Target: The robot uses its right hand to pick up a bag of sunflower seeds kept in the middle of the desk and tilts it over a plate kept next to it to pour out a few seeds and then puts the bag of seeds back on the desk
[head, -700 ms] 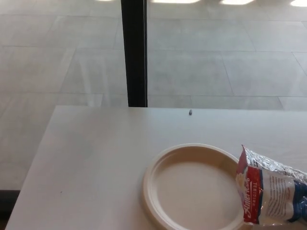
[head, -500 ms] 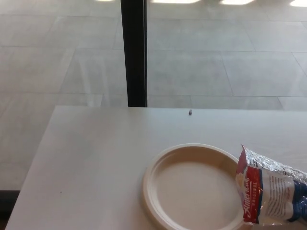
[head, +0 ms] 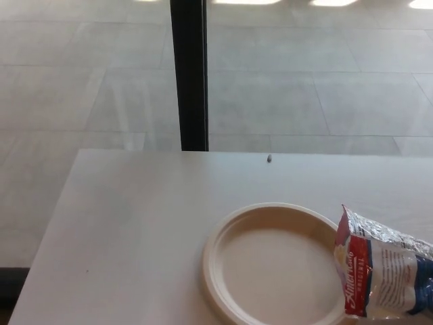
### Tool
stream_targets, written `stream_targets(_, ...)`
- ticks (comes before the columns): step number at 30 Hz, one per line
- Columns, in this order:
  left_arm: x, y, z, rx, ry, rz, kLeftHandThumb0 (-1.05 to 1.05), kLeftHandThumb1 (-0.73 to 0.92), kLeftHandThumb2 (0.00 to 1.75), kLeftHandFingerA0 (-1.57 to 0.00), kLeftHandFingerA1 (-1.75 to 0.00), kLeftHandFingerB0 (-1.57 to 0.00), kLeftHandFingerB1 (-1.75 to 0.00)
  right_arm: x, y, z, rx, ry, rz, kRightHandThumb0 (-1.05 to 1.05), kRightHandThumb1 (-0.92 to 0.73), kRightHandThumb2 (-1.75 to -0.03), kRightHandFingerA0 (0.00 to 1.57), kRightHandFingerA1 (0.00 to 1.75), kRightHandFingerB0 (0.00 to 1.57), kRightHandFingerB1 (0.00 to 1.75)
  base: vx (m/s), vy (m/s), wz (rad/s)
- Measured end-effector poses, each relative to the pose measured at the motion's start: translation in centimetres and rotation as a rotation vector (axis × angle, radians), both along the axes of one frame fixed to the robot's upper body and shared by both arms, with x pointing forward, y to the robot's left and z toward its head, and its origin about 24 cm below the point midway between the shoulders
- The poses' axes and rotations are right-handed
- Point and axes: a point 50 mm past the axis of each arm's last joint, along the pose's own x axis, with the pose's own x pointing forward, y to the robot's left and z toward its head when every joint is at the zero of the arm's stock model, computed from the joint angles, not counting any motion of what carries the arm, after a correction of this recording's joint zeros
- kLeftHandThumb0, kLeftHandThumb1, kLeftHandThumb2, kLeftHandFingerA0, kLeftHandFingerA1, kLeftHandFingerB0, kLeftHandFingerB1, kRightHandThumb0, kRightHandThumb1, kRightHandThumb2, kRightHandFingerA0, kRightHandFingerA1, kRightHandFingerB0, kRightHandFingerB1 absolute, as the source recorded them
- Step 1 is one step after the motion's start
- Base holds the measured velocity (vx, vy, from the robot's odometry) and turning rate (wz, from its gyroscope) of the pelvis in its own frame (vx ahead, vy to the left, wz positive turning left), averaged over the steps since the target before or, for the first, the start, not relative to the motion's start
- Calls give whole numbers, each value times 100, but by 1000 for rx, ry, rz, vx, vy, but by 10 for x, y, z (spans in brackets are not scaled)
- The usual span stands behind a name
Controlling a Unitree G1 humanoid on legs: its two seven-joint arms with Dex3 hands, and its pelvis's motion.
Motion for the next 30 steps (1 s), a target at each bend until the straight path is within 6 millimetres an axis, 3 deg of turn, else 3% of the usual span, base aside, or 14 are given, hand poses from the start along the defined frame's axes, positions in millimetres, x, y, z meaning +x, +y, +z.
stream_targets(3, -2, 0, 0, -3, 3, 0, -73, 73, 62, -57, -51, -29, -37, 23, -3, 18, -73, -53, 71, -89, -54, -98, 1, 10, 0, 17, 0, 0, 0)
stream_targets(5, -2, 0, 0, -4, 0, 2, -74, 60, 97, -52, -60, -26, -49, 38, -3, 31, -123, -86, 123, -102, -61, -97, 0, 0, 0, 3, 0, 0, 0)
stream_targets(8, -2, 0, 0, -5, 4, -1, -78, 62, 97, -56, -62, -27, -48, 60, 0, 51, -194, -135, 211, -103, -62, -96, 0, 0, 0, 8, 0, 0, 0)
stream_targets(9, -2, -1, 0, -5, 5, -2, -73, 75, 63, -60, -51, -32, -36, 67, 1, 58, -216, -150, 239, -103, -62, -95, 0, 0, 2, 12, 0, 0, 0)
stream_targets(11, -2, -1, 0, -5, 5, -2, -77, 61, 97, -61, -67, -29, -50, 82, 6, 71, -260, -185, 299, -100, -61, -93, 0, 0, 0, 12, 0, 0, 0)
stream_targets(12, -2, -1, 0, -5, 4, -1, -73, 75, 63, -60, -54, -33, -37, 91, 10, 79, -286, -205, 340, -92, -57, -88, 0, 0, 0, 12, 0, 0, 0)
stream_targets(15, -2, -1, 0, -6, 5, -2, -74, 76, 63, -57, -51, -32, -36, 109, 20, 95, -333, -243, 430, -83, -53, -89, 0, 8, 0, 11, 0, 0, 0)
stream_targets(16, -2, -1, 0, -6, 5, -3, -83, 63, 98, -61, -68, -28, -49, 117, 25, 101, -351, -258, 472, -84, -54, -92, 0, 8, 0, 10, 0, 0, 0)
stream_targets(17, -3, -1, 0, -6, 7, -2, -75, 74, 62, -68, -61, -34, -37, 126, 32, 109, -372, -273, 526, -83, -54, -91, 0, 9, 0, 9, 0, 0, 0)
stream_targets(19, -2, -1, 0, -6, 6, -3, -77, 62, 97, -52, -61, -25, -49, 144, 47, 121, -406, -299, 632, -84, -53, -91, 0, 10, 0, 7, 0, 0, 0)
stream_targets(20, -2, -1, 0, -6, 5, -3, -73, 76, 63, -58, -52, -31, -37, 153, 56, 127, -422, -306, 691, -82, -54, -93, 0, 15, 0, 12, 0, 0, 0)
stream_targets(21, -2, -1, 0, -6, 5, -4, -76, 62, 97, -50, -61, -26, -49, 162, 66, 133, -441, -311, 760, -84, -55, -94, 0, 14, 0, 12, 0, 0, 0)
stream_targets(23, -2, -1, 0, -5, 5, -5, -73, 75, 63, -64, -62, -34, -37, 175, 82, 140, -476, -303, 870, -88, -58, -96, 0, 11, 0, 10, 0, 0, 0)
stream_targets(30, -4, -1, 0, -6, 8, -6, -80, 64, 98, -50, -59, -24, -47, 199, 129, 136, -552, -145, 1212, -88, -55, -97, 0, 11, 0, 14, 0, 0, 0)
